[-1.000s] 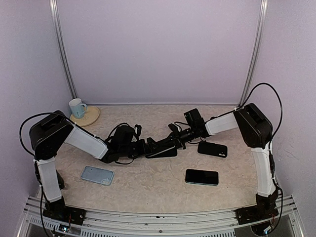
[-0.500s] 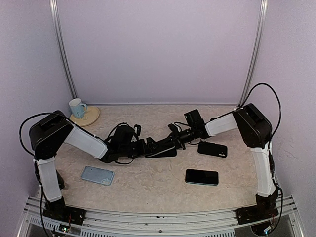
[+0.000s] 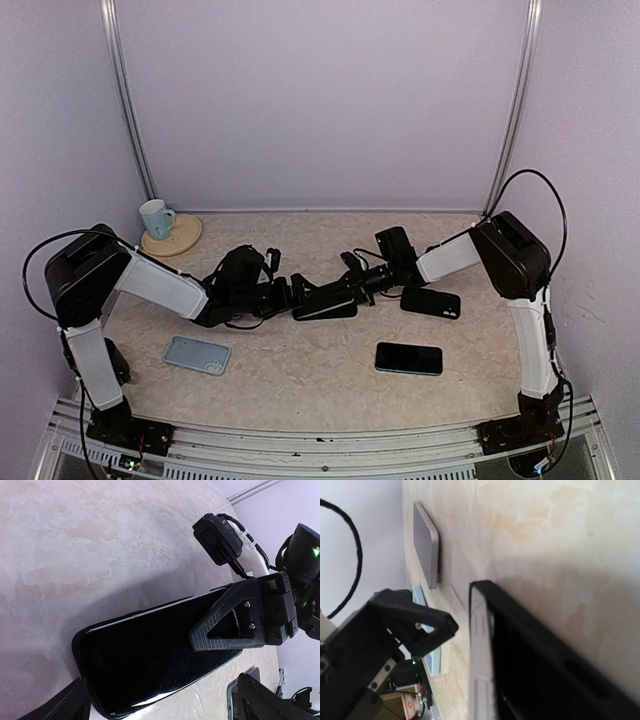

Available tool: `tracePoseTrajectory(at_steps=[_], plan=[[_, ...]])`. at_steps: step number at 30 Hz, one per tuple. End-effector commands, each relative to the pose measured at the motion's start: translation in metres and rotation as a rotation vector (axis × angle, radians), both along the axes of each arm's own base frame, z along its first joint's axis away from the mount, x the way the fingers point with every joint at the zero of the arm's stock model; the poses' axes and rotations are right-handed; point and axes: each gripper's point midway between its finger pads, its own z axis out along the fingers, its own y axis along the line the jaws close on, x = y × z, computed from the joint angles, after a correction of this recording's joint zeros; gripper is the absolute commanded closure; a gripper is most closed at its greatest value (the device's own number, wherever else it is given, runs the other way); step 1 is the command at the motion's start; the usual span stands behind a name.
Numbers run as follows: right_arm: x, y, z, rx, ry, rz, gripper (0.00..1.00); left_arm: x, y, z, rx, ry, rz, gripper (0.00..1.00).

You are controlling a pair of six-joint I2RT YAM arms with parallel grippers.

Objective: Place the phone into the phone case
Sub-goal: Install the phone into the phone case.

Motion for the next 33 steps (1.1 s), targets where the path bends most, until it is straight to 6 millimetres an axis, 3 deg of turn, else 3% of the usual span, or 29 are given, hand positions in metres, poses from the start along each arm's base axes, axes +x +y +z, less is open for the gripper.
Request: tracePoseTrajectory(at_steps=[1,7,20,33], plan=[[-0.009,0.008,0.019,0.050,-0.044,0.040,1.00,0.001,0.006,-0.002,0.031,0.006,0.006,0.01],[-0.010,0.007,0.030,0.071,-0.063,0.050,1.00,0.004,0.010,-0.015,0.067,0.026,0.025,0.01],[-0.014,0.008,0.061,0.140,-0.130,0.071,1.00,0.008,0.003,-0.015,0.038,0.024,-0.011,0.01],[-0.021,0.008,0.064,0.174,-0.141,0.090,1.00,-0.005,-0.020,0.025,-0.142,-0.053,-0.142,0.02]])
